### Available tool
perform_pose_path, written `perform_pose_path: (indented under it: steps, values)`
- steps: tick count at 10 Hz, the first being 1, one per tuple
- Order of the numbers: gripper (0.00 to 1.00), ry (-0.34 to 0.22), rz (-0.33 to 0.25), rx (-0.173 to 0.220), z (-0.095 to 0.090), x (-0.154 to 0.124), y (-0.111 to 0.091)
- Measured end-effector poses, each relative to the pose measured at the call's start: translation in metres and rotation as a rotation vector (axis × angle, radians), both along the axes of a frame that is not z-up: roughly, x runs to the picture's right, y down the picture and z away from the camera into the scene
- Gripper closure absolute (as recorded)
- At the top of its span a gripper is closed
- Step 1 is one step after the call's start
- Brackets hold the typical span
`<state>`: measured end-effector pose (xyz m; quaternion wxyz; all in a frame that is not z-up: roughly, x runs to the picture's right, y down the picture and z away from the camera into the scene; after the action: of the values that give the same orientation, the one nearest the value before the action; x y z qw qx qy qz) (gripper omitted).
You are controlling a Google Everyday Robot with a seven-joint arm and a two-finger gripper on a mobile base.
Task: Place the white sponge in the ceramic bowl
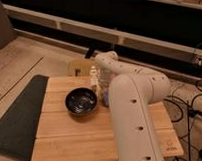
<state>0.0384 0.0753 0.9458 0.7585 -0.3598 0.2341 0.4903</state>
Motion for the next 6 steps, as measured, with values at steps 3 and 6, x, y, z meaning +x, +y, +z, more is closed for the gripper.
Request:
perform_pose_path:
  steps: [3, 6]
  values:
    - [0.51, 0.000, 0.004, -0.022, 0.0023, 0.0000, 0.0075]
    - [0.81, 0.018, 0.002, -0.009, 0.0034, 0.0082, 0.0030]
